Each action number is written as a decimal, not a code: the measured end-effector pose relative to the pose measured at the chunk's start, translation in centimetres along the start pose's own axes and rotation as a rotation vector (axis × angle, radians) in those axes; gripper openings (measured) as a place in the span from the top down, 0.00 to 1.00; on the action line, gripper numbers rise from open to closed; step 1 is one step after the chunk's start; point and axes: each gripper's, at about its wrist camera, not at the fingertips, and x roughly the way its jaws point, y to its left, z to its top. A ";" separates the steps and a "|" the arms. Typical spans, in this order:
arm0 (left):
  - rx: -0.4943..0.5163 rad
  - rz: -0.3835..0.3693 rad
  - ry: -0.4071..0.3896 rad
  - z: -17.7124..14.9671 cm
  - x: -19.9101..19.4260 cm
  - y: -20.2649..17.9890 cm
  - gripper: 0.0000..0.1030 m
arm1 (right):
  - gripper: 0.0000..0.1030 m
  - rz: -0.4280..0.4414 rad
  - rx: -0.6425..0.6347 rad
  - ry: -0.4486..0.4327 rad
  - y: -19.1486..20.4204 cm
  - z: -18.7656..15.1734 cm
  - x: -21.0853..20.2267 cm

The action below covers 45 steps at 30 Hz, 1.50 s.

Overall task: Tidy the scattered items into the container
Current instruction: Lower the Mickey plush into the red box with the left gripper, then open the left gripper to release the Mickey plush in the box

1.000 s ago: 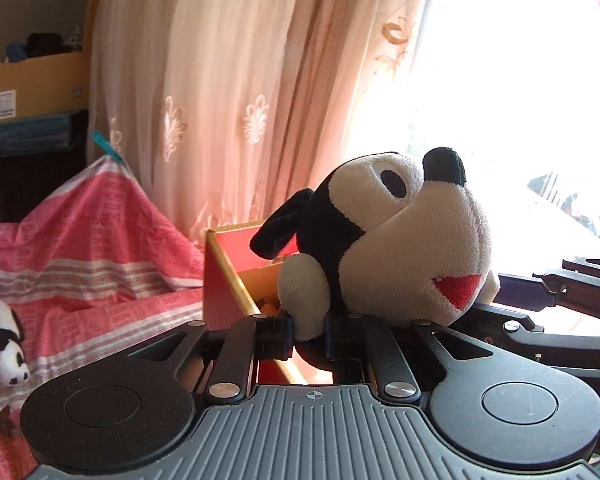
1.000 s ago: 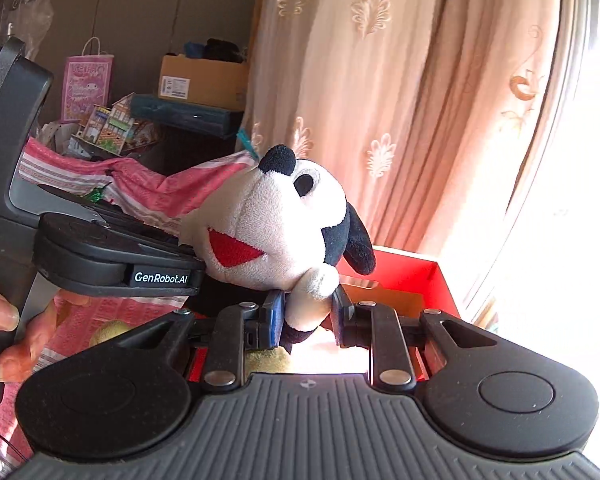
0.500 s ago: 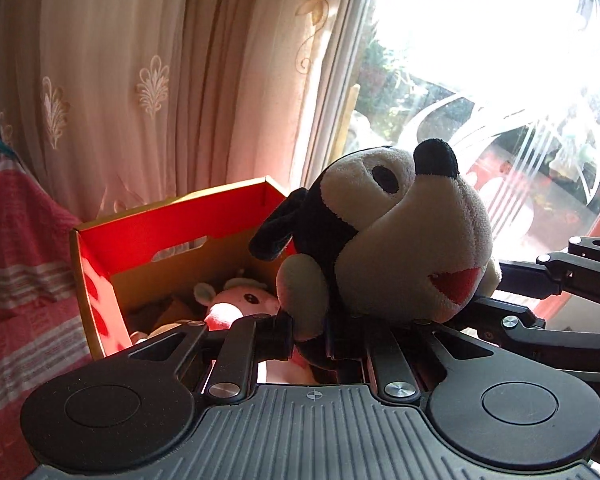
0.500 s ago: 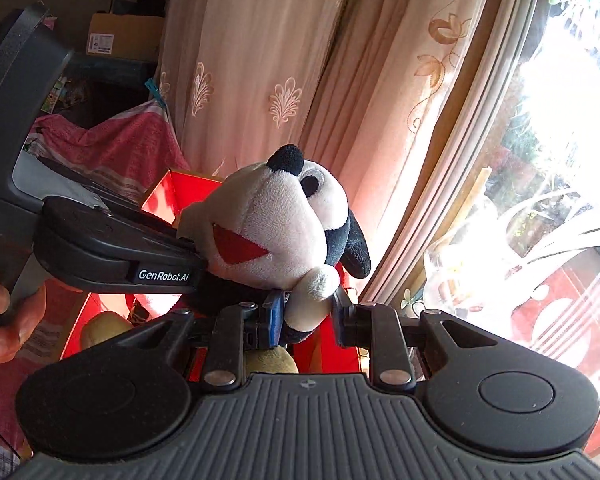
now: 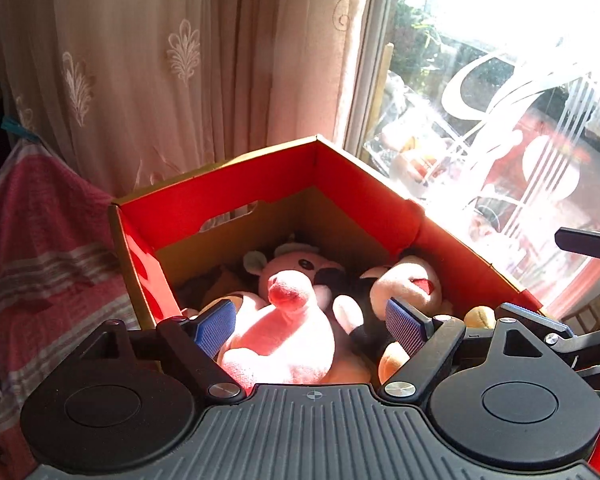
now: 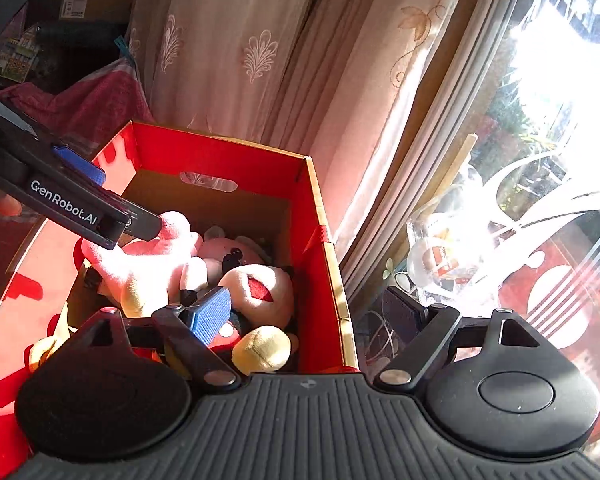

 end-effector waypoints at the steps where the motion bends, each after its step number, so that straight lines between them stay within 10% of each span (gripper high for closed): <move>1: -0.003 -0.013 -0.003 0.0 -0.2 0.1 0.11 | 0.14 0.003 0.009 0.008 0.1 0.0 -0.5; 13: 0.011 -0.096 -0.028 -2.4 -2.5 1.3 0.03 | 0.07 -0.004 -0.117 0.084 5.6 0.0 -3.9; 31: 0.185 0.186 -0.020 -3.4 -3.4 -0.9 0.00 | 0.00 0.257 -0.151 0.135 6.8 -0.7 -3.1; 45: 0.311 0.134 -0.089 -4.1 -5.9 -3.4 0.00 | 0.00 0.280 -0.140 0.230 6.5 -2.1 -3.6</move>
